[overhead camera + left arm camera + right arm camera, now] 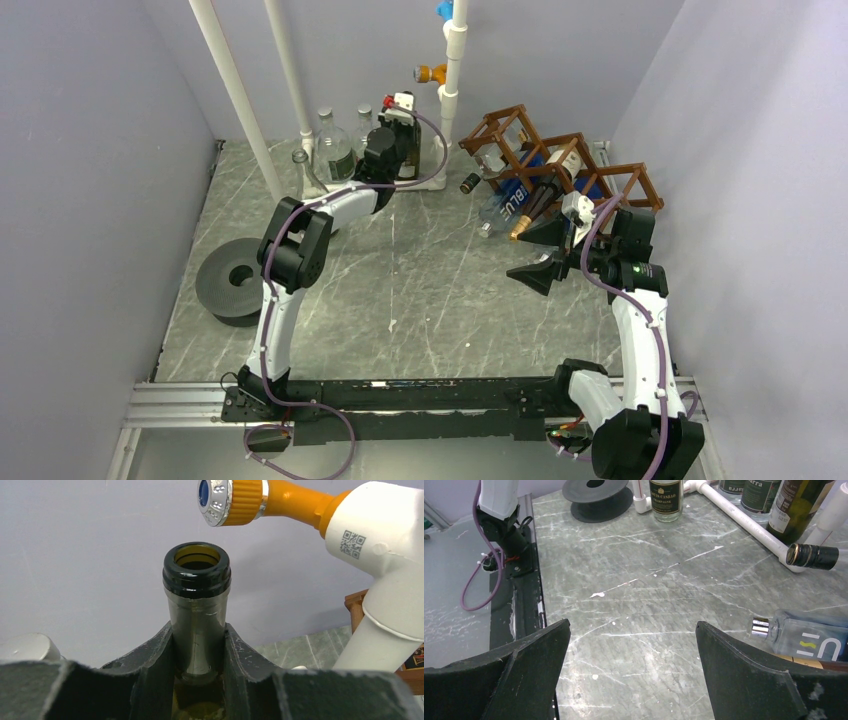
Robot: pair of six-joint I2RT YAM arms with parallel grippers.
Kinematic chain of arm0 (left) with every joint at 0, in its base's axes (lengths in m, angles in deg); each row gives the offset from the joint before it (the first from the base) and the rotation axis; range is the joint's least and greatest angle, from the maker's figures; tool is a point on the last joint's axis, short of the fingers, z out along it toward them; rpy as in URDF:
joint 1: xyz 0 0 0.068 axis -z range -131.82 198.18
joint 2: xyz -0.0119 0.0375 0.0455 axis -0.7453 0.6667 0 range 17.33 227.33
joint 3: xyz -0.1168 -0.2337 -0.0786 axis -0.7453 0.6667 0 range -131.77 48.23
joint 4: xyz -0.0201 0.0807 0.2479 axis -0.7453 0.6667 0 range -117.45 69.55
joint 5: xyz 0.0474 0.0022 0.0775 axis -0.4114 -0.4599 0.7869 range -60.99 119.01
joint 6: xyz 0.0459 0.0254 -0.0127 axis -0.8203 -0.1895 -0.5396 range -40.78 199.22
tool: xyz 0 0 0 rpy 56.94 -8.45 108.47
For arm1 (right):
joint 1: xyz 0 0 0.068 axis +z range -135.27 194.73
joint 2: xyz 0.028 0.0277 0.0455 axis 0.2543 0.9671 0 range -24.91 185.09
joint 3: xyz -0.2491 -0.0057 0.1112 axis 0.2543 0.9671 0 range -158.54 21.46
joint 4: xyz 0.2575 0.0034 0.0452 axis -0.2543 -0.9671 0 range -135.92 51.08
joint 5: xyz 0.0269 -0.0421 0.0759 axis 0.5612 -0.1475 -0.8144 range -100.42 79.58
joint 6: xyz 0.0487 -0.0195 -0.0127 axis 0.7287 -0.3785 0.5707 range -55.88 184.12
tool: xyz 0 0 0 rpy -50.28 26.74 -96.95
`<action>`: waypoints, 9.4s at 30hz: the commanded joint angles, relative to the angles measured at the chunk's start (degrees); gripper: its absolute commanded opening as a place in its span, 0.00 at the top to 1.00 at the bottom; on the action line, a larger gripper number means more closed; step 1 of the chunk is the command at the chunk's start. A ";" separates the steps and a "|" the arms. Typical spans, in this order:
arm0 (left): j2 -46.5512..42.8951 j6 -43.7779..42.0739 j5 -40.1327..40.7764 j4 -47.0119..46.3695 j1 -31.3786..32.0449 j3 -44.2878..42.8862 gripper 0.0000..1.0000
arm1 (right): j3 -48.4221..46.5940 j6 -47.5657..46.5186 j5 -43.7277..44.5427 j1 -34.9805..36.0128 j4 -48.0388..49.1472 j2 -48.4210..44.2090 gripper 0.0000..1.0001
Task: Take the wine bottle off the wine rack
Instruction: Place the wine bottle at the center of the board, then pick up the wine bottle from the wine rack.
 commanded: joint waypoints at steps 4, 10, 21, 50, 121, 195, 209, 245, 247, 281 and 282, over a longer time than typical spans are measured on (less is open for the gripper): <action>-5.40 1.47 0.80 -7.14 0.25 2.06 0.51 | -0.05 -2.24 -2.43 -0.27 1.29 -0.85 0.01; -7.51 1.33 0.81 -7.73 0.34 3.65 0.35 | -0.08 -2.41 -2.36 -0.27 1.11 -0.90 0.01; -13.91 1.34 1.52 -7.65 0.68 10.24 0.18 | -0.24 -3.52 -1.98 -0.27 0.16 -1.17 0.01; -48.47 21.39 -19.27 34.38 1.30 31.96 0.00 | -1.51 -9.65 -1.96 -5.12 -5.76 -0.84 0.01; -15.75 30.46 -33.47 38.63 6.41 3.68 0.01 | -16.64 8.78 8.55 -14.70 -8.40 5.88 0.01; -0.84 31.32 -29.63 32.00 9.30 -9.10 0.88 | -12.22 12.27 3.59 -17.07 -3.54 2.55 0.00; -6.96 32.26 -31.67 27.66 9.13 0.84 0.92 | -11.86 12.70 3.21 -17.33 -3.10 1.94 0.00; -0.67 38.30 -37.58 38.65 7.55 -10.33 0.58 | -11.86 12.70 2.59 -17.64 -3.02 1.74 0.00; -0.14 38.29 -37.64 39.81 7.46 -11.33 0.58 | -11.86 12.66 2.53 -17.60 -3.02 1.74 0.00; 5.11 38.83 -35.89 49.10 7.19 -19.85 0.52 | -11.87 12.53 2.04 -17.91 -3.02 1.85 0.00; 5.39 38.95 -35.84 49.24 7.19 -20.12 0.52 | -11.89 12.53 2.05 -17.94 -3.02 1.83 0.00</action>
